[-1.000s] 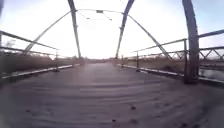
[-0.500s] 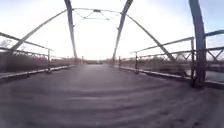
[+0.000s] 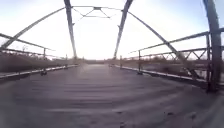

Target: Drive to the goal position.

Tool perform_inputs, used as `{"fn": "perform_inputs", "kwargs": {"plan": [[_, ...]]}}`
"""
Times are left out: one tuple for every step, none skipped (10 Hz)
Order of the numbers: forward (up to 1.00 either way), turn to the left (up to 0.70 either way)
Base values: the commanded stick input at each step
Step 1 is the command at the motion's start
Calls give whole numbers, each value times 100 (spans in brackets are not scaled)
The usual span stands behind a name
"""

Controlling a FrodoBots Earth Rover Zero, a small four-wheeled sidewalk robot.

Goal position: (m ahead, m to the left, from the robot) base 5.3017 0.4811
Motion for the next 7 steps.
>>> {"fn": "perform_inputs", "kwargs": {"plan": [[100,1],[100,3],[100,3],[100,3],[100,3],[100,3],[100,3]]}}
